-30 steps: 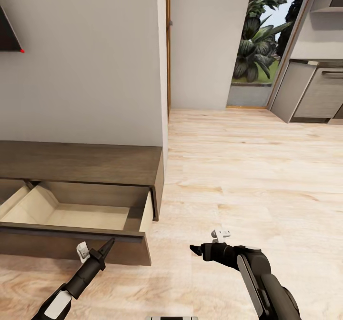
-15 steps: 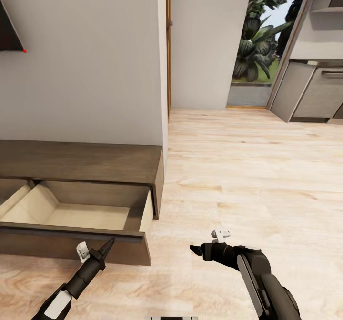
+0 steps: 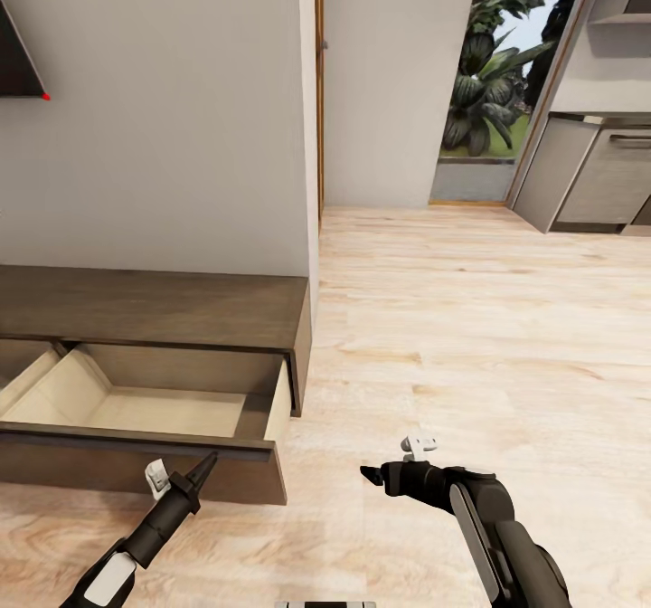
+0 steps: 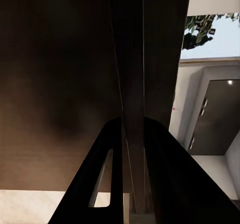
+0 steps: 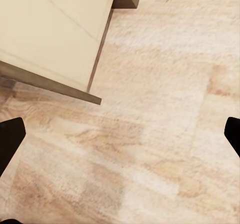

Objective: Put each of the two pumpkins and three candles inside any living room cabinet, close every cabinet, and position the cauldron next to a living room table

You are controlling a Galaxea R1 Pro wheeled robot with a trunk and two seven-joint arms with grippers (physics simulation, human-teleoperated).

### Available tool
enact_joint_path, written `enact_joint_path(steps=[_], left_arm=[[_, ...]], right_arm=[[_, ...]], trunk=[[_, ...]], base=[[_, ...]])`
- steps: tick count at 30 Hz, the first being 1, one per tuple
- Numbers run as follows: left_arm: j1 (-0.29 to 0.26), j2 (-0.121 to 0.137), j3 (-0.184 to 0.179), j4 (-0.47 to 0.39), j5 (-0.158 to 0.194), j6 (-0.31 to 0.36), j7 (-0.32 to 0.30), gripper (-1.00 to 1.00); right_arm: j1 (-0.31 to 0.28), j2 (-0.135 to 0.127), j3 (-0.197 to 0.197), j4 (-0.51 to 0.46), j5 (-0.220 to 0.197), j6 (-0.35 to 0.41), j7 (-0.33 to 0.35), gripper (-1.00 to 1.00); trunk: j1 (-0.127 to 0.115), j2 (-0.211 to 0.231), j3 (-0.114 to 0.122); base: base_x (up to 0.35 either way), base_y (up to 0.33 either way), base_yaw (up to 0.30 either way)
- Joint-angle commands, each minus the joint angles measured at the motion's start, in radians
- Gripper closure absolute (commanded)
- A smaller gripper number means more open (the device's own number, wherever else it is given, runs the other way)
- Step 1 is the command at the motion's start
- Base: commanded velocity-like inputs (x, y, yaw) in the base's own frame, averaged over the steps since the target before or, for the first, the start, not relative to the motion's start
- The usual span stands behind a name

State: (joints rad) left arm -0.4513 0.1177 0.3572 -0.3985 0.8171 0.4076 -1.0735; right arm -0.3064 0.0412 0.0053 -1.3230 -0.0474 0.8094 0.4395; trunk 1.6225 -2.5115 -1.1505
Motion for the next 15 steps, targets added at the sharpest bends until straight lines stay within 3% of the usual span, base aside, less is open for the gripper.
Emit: enact_joint_path(steps=[1, 15], left_arm=[[0.0, -0.001, -0.014, 0.004, -0.062, 0.0, 0.001, 1.0], [0.0, 0.0, -0.014, 0.004, -0.062, 0.0, 0.003, 1.0]], right_arm=[[0.0, 0.0, -0.001, -0.001, -0.005, 0.006, -0.001, -1.0], [0.0, 0.0, -0.001, -0.001, -0.005, 0.006, -0.001, -1.0]], trunk=[[0.0, 0.0, -0.001], [0.0, 0.0, -0.001]], base=[[0.0, 0.0, 0.0], [0.0, 0.0, 0.0]])
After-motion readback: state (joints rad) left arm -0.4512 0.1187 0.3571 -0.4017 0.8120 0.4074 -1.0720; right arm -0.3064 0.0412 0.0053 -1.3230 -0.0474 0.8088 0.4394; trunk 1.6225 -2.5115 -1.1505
